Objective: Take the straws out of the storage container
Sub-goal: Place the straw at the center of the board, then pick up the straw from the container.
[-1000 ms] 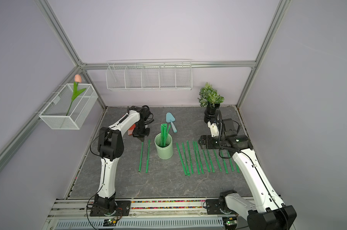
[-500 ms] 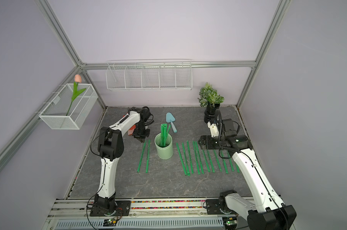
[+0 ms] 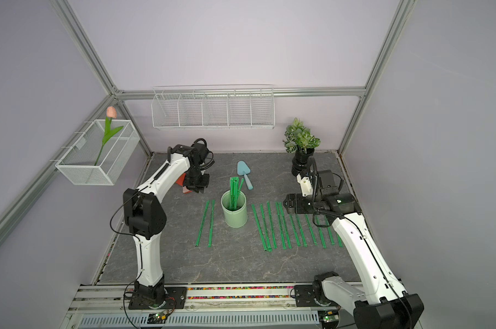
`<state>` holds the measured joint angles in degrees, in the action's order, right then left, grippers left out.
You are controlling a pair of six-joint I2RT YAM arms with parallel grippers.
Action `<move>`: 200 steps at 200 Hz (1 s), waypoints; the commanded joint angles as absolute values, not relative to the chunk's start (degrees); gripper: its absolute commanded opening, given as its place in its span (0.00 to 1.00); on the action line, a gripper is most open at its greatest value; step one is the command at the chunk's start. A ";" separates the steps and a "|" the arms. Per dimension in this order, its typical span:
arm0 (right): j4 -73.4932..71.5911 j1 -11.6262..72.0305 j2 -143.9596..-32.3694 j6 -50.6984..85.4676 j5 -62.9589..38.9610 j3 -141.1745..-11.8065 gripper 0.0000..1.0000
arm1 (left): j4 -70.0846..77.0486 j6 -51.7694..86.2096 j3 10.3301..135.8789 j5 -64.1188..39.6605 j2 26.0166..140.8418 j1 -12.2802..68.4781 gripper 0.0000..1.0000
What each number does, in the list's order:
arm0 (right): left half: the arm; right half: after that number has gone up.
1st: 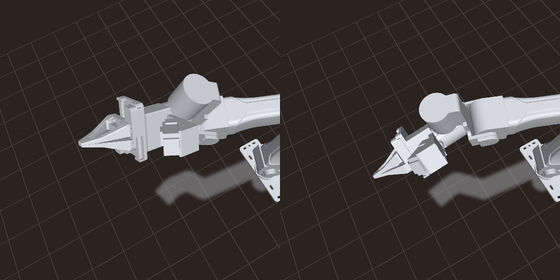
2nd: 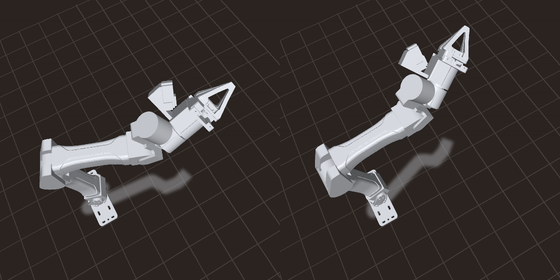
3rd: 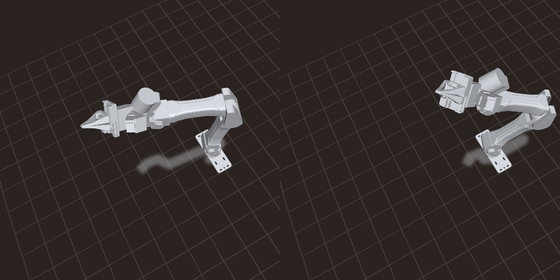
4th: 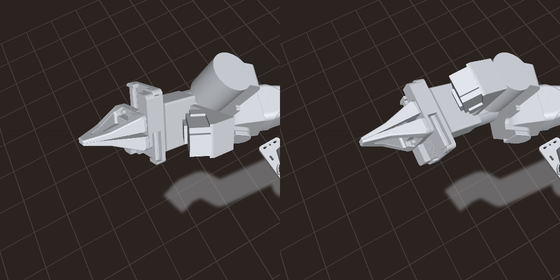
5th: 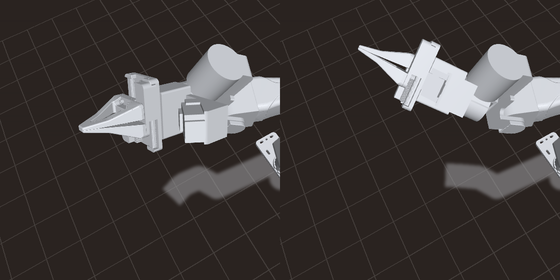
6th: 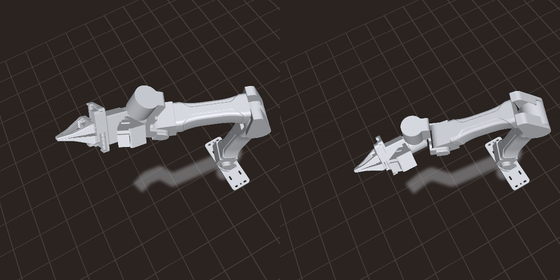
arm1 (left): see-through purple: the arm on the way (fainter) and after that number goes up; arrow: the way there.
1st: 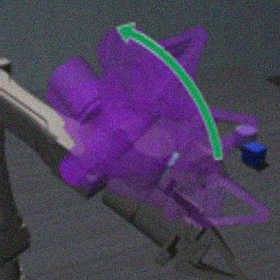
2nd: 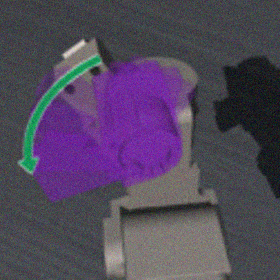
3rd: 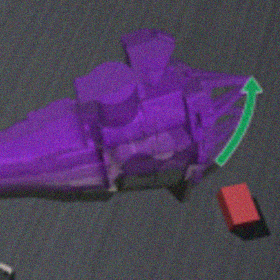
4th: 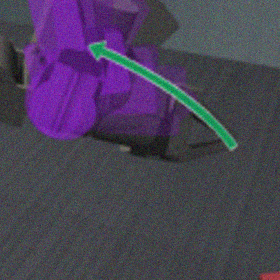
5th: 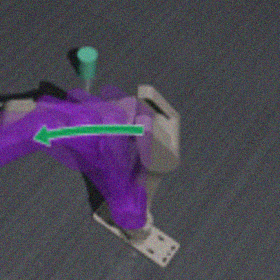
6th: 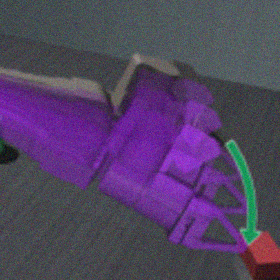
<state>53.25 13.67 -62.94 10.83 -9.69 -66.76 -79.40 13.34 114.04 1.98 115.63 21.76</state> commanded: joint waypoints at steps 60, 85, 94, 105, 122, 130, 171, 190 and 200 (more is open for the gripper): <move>52.31 14.06 -59.99 12.86 -10.27 -66.29 0.89 | -46.27 12.71 85.04 -13.66 83.53 29.62 0.27; 52.20 14.07 -60.12 13.13 -10.72 -66.58 0.89 | -43.69 13.63 81.70 -12.57 83.82 33.08 0.26; 52.21 14.07 -60.12 13.25 -10.72 -66.70 0.89 | -42.60 14.19 80.93 -12.94 84.27 33.18 0.26; 52.38 14.07 -60.14 13.19 -10.65 -66.80 0.89 | -41.70 14.63 80.57 -12.84 84.73 33.22 0.26; 52.51 14.06 -59.95 13.21 -10.49 -66.64 0.89 | -41.35 14.67 81.03 -12.51 85.79 33.24 0.26; 52.54 14.06 -59.94 13.21 -10.42 -66.49 0.89 | -41.61 14.61 81.52 -12.32 86.48 33.22 0.26; 52.26 14.06 -60.29 13.23 -10.50 -66.09 0.89 | -41.48 14.42 82.64 -12.76 89.32 33.40 0.26; 52.12 14.06 -60.55 13.27 -10.55 -66.00 0.89 | -41.58 14.53 82.94 -12.50 90.45 33.49 0.26; 52.12 14.02 -60.73 13.19 -10.61 -66.09 0.89 | -41.58 14.50 82.98 -12.33 90.88 33.57 0.26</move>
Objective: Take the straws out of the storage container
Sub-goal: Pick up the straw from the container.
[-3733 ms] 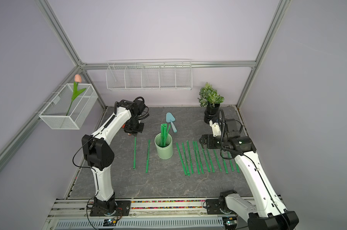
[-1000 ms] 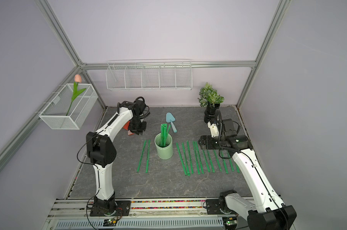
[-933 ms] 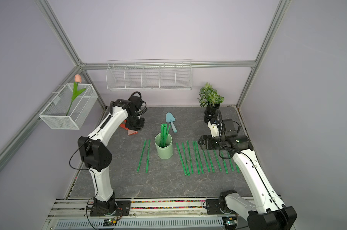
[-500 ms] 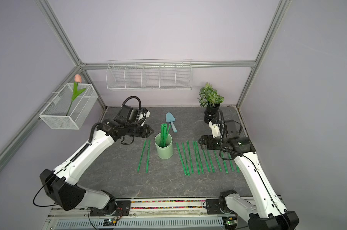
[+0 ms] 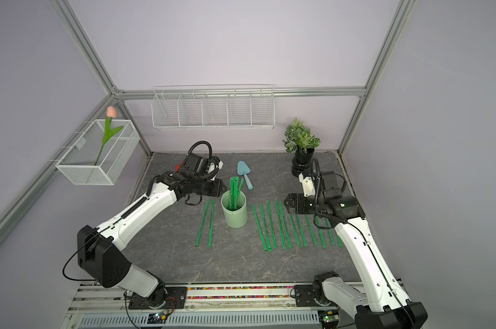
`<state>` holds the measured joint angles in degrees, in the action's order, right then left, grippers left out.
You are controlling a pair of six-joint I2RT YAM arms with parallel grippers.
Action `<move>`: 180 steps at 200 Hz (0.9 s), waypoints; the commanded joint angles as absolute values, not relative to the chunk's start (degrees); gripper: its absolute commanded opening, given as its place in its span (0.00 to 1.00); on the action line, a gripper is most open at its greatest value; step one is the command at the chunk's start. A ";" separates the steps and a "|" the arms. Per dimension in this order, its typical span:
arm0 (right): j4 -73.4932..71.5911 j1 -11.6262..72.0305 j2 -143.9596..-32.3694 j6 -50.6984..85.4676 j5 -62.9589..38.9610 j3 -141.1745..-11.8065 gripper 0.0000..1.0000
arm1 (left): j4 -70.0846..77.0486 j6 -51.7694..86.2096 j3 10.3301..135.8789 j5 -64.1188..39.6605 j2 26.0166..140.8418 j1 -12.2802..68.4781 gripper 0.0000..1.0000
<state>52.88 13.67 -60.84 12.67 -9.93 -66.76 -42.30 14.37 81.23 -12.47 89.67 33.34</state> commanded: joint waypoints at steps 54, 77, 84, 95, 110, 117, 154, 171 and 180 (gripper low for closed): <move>51.77 14.04 -61.26 13.07 -10.77 -65.33 0.89 | -41.45 14.50 84.28 -12.48 93.18 34.52 0.26; 51.74 14.06 -61.44 12.95 -10.81 -65.04 0.89 | -41.67 14.35 85.18 -12.31 94.42 34.80 0.26; 51.76 14.04 -61.45 12.96 -10.74 -65.04 0.89 | -41.81 14.41 85.50 -12.32 94.85 34.93 0.26; 51.83 14.06 -61.52 12.85 -10.72 -64.95 0.89 | -42.00 14.28 86.02 -12.30 95.48 35.06 0.26; 51.86 14.06 -61.53 12.83 -10.63 -65.04 0.89 | -44.27 14.12 88.05 -12.22 96.90 35.07 0.26; 51.85 14.06 -61.52 12.76 -10.56 -65.04 0.89 | -45.05 14.03 88.82 -12.22 97.64 35.15 0.26; 52.03 14.07 -61.70 12.63 -10.37 -64.87 0.89 | -45.44 13.90 89.32 -11.79 98.82 35.51 0.25; 51.94 14.05 -61.61 12.60 -10.37 -64.78 0.89 | -45.87 13.73 89.47 -11.26 99.10 35.51 0.25; 51.86 14.06 -61.61 12.59 -10.37 -64.69 0.89 | -46.03 13.72 89.60 -11.05 99.13 35.51 0.25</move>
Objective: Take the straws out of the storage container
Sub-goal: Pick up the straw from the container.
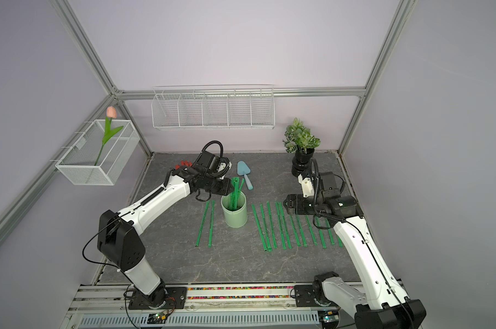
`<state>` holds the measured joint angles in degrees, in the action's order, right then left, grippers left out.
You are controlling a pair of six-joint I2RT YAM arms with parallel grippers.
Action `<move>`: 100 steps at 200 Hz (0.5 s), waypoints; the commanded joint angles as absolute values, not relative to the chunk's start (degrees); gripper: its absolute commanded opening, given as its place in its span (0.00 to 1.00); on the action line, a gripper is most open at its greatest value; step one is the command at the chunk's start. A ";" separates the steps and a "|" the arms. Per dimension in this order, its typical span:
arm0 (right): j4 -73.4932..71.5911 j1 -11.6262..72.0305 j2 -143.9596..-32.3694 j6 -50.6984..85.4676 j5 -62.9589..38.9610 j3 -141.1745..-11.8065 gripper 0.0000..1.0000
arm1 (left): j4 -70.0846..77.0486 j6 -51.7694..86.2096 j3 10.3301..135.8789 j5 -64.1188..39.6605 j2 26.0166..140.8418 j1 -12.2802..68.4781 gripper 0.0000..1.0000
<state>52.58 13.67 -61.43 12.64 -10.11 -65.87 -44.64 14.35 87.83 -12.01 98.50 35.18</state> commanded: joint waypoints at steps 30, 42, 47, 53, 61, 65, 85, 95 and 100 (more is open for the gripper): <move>51.77 14.06 -61.78 12.70 -10.42 -64.60 0.89 | -46.32 13.69 89.77 -10.84 99.32 35.51 0.20; 51.77 14.09 -61.79 12.71 -10.39 -64.60 0.89 | -46.32 13.62 89.74 -10.81 99.28 35.51 0.19; 51.77 14.06 -61.79 12.72 -10.39 -64.60 0.89 | -46.33 13.62 89.74 -10.74 99.18 35.51 0.18; 51.77 14.06 -61.79 12.73 -10.46 -64.68 0.89 | -46.40 13.53 89.78 -10.67 99.14 35.51 0.18; 51.68 14.06 -61.79 12.79 -10.48 -64.69 0.89 | -46.54 13.45 89.82 -10.48 99.05 35.51 0.17; 51.68 14.06 -61.74 12.79 -10.51 -64.77 0.89 | -46.62 13.30 89.82 -10.38 99.13 35.51 0.17; 51.77 14.06 -61.70 12.78 -10.47 -64.86 0.89 | -46.93 13.10 90.09 -10.24 99.32 35.51 0.16; 51.85 14.10 -61.70 12.81 -10.49 -64.86 0.89 | -46.93 13.12 90.17 -10.21 99.49 35.51 0.16; 51.86 14.07 -61.63 12.78 -10.54 -64.91 0.89 | -46.93 13.18 90.24 -10.12 99.67 35.51 0.16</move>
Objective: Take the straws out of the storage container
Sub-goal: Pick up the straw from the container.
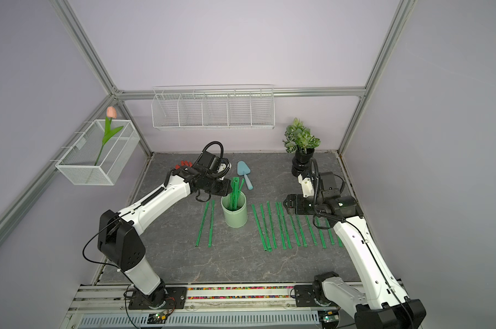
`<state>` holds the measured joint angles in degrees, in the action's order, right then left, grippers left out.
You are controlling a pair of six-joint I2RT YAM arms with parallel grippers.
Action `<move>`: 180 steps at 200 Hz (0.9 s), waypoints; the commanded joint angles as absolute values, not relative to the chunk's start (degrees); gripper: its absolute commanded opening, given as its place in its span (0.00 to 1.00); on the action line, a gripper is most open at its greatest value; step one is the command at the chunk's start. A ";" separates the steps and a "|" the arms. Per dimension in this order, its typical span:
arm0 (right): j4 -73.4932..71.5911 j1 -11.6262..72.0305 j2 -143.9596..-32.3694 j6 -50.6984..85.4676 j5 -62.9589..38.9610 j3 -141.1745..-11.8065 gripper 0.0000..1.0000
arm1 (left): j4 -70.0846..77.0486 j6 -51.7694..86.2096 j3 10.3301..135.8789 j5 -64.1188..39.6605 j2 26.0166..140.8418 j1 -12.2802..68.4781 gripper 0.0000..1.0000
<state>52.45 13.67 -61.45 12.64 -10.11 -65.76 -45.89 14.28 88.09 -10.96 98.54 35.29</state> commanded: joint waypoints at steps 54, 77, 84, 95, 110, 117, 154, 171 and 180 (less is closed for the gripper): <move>52.21 14.13 -61.42 12.70 -10.20 -64.86 0.89 | -47.46 13.04 91.17 -10.23 100.98 35.51 0.17; 52.12 14.07 -61.50 12.74 -10.28 -64.86 0.89 | -47.77 12.91 91.49 -10.19 101.45 35.51 0.17; 52.12 14.06 -61.51 12.70 -10.28 -64.86 0.89 | -47.89 12.91 91.54 -10.09 101.44 35.51 0.17; 52.03 14.05 -61.53 12.73 -10.29 -64.86 0.89 | -47.90 12.81 91.42 -9.95 101.51 35.51 0.17; 52.05 14.06 -61.61 12.74 -10.26 -64.86 0.89 | -47.99 12.76 91.52 -9.97 101.60 35.51 0.16; 52.02 14.06 -61.61 12.70 -10.29 -64.78 0.89 | -48.07 12.80 91.57 -9.88 101.47 35.51 0.16; 51.93 14.07 -61.53 12.79 -10.35 -64.86 0.89 | -48.25 12.74 91.51 -9.77 100.72 35.51 0.12; 51.78 14.06 -61.52 12.94 -10.54 -64.78 0.89 | -48.24 12.80 91.45 -9.81 100.41 35.51 0.09; 51.77 14.09 -61.46 12.93 -10.63 -64.78 0.89 | -48.16 12.83 91.40 -10.01 100.25 35.51 0.07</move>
<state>52.45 13.67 -61.45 12.64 -10.13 -65.76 -47.53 13.43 89.84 -10.44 100.84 35.33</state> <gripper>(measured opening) 0.891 0.090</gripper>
